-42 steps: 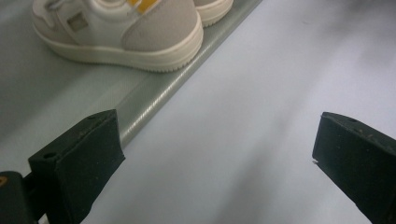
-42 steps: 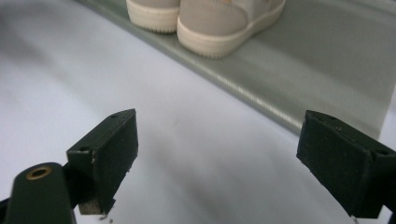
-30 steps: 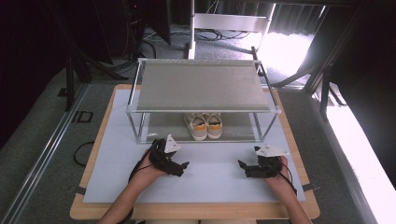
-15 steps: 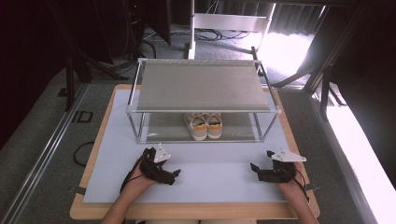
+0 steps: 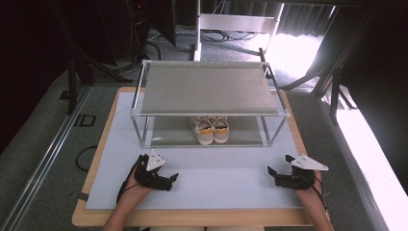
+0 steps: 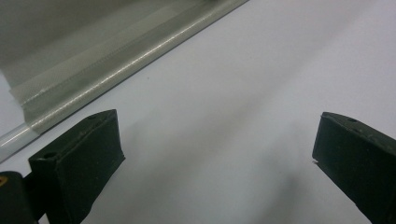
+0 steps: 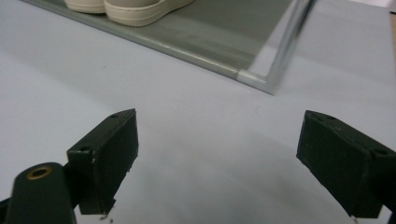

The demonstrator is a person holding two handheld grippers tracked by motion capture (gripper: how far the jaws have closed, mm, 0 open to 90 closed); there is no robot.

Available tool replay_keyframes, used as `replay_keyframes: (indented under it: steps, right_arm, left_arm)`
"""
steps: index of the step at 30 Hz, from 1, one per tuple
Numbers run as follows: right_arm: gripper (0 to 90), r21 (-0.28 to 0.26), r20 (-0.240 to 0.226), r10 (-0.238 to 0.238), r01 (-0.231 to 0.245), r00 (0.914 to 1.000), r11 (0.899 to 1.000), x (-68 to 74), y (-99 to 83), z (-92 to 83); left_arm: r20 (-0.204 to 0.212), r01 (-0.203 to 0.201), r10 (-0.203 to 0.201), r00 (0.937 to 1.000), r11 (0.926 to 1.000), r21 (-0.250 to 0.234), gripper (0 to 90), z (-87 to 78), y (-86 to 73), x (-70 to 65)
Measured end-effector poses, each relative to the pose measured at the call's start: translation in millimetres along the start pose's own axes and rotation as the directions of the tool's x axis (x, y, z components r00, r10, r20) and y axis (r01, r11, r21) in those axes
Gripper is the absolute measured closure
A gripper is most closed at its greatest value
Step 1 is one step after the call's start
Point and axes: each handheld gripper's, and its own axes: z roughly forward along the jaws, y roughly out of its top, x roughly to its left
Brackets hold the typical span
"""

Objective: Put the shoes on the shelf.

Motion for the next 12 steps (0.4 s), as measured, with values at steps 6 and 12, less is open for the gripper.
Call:
replay_keyframes:
  steps: [6,12]
  right_arm:
    - [12.3,0.030,0.013,-0.018,0.017,0.9998,0.999,-1.9,-5.6,4.2]
    - [12.3,0.023,0.008,-0.009,0.009,0.9999,1.000,-3.5,-6.1,3.9]
  left_arm:
    - [-0.008,0.052,-0.052,0.9986,0.9966,-0.064,1.2,-4.6,-4.5,3.8]
    - [-0.025,0.029,-0.030,0.9992,0.9982,-0.053,1.2,-3.3,-4.4,0.8]
